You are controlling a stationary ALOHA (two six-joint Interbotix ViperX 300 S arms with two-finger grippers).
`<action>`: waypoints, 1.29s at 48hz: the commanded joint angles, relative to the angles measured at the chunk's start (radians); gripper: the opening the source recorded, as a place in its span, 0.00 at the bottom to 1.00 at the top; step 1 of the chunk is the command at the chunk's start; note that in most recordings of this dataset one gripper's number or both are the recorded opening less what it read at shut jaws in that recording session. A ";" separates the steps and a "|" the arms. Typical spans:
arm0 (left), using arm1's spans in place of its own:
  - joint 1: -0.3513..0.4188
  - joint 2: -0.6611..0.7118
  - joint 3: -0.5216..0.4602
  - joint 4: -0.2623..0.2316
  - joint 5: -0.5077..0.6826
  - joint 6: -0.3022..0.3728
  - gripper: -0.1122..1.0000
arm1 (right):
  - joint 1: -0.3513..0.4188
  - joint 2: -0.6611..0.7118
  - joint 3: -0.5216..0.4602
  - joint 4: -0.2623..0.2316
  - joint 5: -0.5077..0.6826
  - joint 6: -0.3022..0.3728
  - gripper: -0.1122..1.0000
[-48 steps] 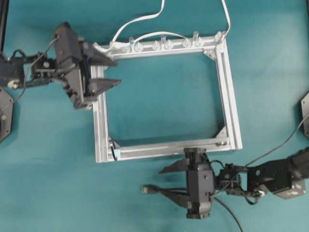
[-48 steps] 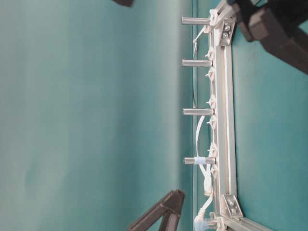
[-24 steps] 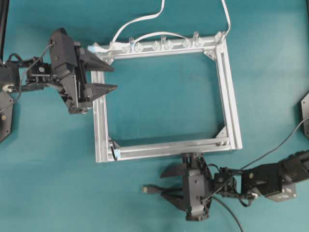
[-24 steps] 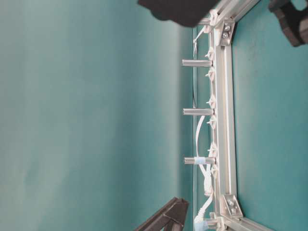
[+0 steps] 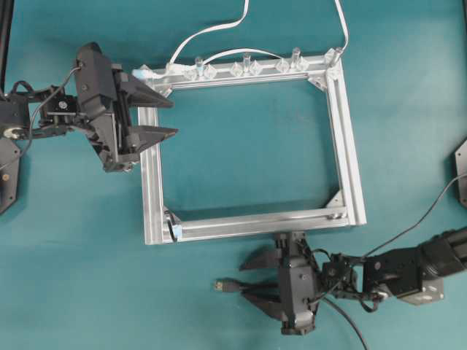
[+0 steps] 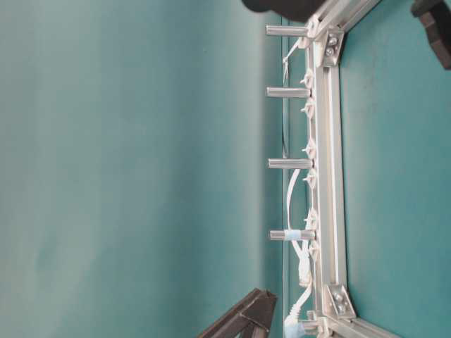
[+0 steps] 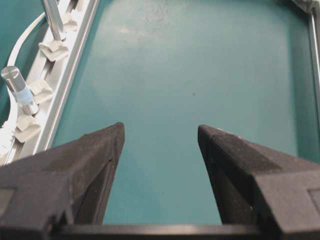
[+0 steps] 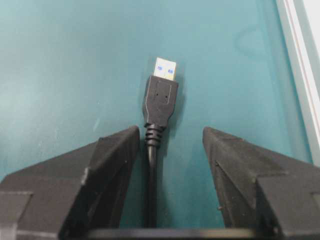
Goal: Insert the wire through the string loop located on the left side.
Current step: 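Close the right gripper on the black cable just behind the USB plug, then lift the USB cable with the right gripper and carry it toward the frame's lower edge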
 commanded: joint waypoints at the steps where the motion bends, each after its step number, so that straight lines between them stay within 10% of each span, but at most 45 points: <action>1: -0.005 -0.012 -0.015 0.003 -0.005 -0.002 0.70 | 0.005 -0.012 -0.009 -0.002 0.034 -0.002 0.66; 25: -0.017 -0.014 -0.020 0.003 -0.005 -0.002 0.70 | 0.006 -0.029 -0.021 0.000 0.156 0.003 0.24; 62: -0.038 -0.015 -0.023 0.003 0.064 0.008 0.70 | -0.006 -0.087 -0.018 0.000 0.152 0.005 0.24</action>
